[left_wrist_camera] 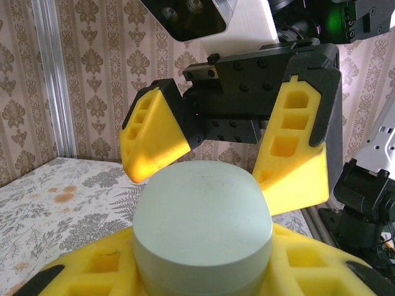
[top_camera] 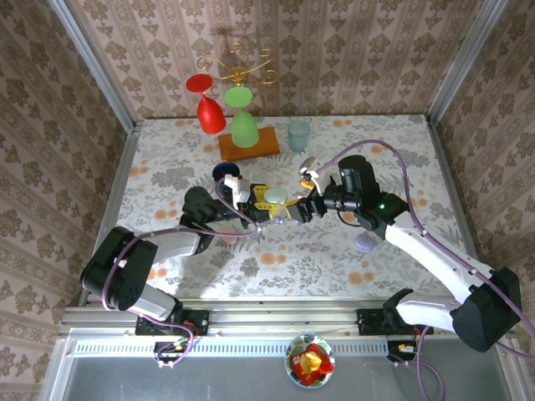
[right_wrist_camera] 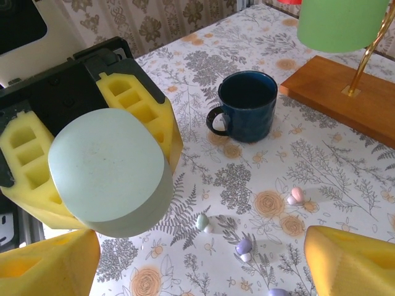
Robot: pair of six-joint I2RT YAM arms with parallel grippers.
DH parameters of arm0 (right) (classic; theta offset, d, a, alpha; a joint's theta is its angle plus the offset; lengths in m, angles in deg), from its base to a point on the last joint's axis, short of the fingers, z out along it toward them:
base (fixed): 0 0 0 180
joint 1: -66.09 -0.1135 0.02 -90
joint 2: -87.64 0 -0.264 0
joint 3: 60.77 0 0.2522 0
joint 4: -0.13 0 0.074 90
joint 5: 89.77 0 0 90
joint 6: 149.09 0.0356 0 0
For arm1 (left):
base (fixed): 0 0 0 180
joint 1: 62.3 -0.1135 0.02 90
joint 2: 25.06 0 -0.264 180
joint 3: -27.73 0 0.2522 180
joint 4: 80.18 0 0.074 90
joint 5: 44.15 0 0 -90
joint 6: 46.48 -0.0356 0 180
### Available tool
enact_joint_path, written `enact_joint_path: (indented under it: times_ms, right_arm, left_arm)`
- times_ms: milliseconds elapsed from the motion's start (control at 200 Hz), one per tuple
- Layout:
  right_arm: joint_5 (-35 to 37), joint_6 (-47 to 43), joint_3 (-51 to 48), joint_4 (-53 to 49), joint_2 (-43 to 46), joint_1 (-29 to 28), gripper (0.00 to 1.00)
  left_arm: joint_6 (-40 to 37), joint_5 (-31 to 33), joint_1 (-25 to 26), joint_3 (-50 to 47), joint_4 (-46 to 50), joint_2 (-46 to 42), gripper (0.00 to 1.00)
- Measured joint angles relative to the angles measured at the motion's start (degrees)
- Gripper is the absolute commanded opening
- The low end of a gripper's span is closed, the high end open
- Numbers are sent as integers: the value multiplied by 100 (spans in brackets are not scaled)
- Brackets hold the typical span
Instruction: Insert the wireless bluetooth earbuds into the charging case
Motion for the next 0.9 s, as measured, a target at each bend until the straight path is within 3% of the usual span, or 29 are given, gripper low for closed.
enact_joint_path:
  times_ms: [900]
  right_arm:
    - [-146,647,251,616,-205,103,79]
  left_arm:
    - [0,-162,-46,0,22,11,29]
